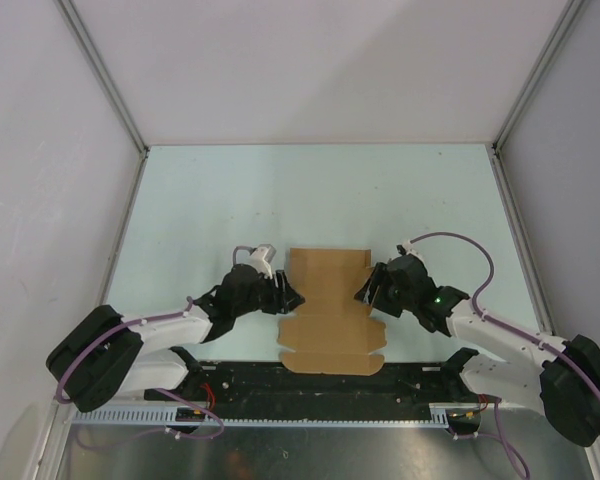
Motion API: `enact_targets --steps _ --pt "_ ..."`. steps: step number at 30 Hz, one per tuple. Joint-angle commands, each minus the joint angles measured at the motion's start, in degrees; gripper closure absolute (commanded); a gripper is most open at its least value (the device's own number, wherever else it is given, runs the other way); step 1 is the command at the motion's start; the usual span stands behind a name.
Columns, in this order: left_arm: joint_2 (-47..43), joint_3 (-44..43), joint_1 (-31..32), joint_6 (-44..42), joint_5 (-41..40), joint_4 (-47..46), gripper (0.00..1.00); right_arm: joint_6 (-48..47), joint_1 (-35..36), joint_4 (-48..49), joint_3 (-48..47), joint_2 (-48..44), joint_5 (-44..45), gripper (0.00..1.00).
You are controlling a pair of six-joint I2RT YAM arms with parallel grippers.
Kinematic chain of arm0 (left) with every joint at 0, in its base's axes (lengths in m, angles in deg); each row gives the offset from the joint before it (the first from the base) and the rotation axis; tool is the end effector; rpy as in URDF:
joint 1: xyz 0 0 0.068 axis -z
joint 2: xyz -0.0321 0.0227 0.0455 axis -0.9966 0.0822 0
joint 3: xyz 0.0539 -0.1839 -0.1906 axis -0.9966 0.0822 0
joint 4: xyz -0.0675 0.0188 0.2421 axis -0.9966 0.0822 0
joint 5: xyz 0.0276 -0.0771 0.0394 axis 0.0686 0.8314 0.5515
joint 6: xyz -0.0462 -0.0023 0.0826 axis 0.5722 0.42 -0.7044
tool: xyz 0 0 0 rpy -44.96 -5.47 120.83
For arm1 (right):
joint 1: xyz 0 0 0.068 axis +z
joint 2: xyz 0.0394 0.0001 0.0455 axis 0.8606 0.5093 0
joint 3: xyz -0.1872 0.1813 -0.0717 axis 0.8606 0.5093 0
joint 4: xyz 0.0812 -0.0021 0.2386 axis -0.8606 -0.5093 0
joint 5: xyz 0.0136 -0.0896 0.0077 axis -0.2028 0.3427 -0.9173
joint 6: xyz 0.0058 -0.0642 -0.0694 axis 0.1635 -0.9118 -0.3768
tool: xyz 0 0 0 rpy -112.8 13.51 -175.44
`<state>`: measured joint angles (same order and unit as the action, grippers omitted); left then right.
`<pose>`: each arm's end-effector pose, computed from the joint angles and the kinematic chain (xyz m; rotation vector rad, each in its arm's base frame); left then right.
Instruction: Fold the paper box
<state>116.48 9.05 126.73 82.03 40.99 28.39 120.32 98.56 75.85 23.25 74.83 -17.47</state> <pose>0.1828 -0.1785 0.1268 0.1497 2.2534 -0.9612 0.1770 0.1416 0.1469 0.3112 2.4764 0.7102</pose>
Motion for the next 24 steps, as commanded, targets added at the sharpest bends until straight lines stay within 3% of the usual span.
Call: enact_targets --steps 1,24 --pt "-0.4 -2.6 0.3 1.0 2.5 -0.7 0.44 1.0 1.1 4.0 -0.1 1.3 -0.9 0.39" --pt "1.1 -3.5 6.4 3.2 1.9 -0.6 0.44 2.1 3.1 5.4 -0.1 3.2 -0.9 0.39"
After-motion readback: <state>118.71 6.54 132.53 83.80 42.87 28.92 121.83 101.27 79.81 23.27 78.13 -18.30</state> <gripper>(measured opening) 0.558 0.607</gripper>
